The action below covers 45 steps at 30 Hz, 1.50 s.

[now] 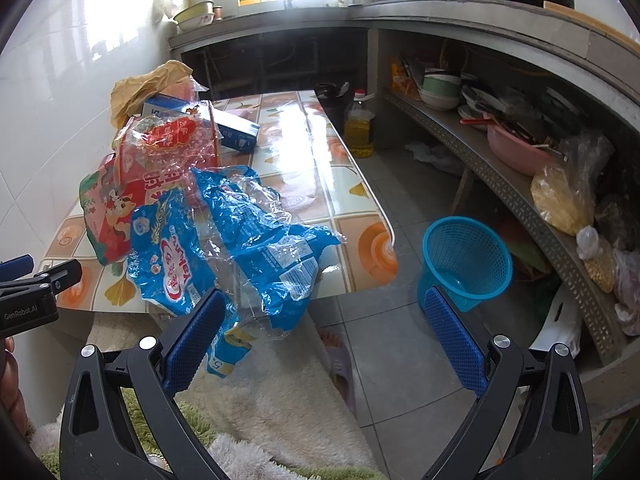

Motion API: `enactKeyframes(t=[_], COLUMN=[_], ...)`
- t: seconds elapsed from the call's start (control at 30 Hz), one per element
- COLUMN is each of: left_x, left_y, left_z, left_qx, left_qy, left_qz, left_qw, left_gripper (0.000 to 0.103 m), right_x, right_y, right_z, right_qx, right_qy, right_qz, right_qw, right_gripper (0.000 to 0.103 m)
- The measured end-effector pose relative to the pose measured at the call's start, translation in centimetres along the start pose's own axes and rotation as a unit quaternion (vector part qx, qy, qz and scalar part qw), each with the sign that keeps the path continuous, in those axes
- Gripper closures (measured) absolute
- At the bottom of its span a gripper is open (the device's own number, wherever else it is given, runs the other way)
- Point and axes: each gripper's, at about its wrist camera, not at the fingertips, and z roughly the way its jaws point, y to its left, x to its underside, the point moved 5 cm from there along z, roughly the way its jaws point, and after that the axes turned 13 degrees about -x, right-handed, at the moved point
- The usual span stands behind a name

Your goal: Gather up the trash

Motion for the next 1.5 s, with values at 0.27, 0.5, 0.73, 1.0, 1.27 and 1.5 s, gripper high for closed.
enactKeyframes(t=[0.27,0.5,0.73,1.0,1.27,1.5], left_x=[0.1,0.0,0.1,0.0,0.0,0.0], left_y=[0.0,0.0,0.1,0.1,0.0,0.1], left_z=[0.0,0.0,0.0,0.0,0.0,0.0], left_qx=[0.0,0.0,0.0,0.0,0.0,0.001], left_qy=[0.0,0.0,0.0,0.001,0.0,0.0], left_qz=[0.0,0.0,0.0,0.0,0.0,0.001], left_qw=[1.0,1.0,1.0,1.0,1.0,1.0], left_gripper=[0.006,0.006,0.006,0.006,0.006,0.006], right_x=[0.0,0.0,0.3,0.2,0.2,0.3], right_y=[-0.1,-0.1,1.0,0.7,0.8,1.0], right_z=[0.0,0.0,0.6,0.5,0.6,0.7], right_qx=[0.0,-0.001,-0.001,0.0,-0.001,-0.001], right_qy=[0.0,0.0,0.0,0.0,0.0,0.001], right_qz=[0.0,0.001,-0.002,-0.001,-0.001,0.0], right_qw=[1.0,1.0,1.0,1.0,1.0,1.0], right_gripper=[0.008,0.008,0.008,0.008,0.008,0.008])
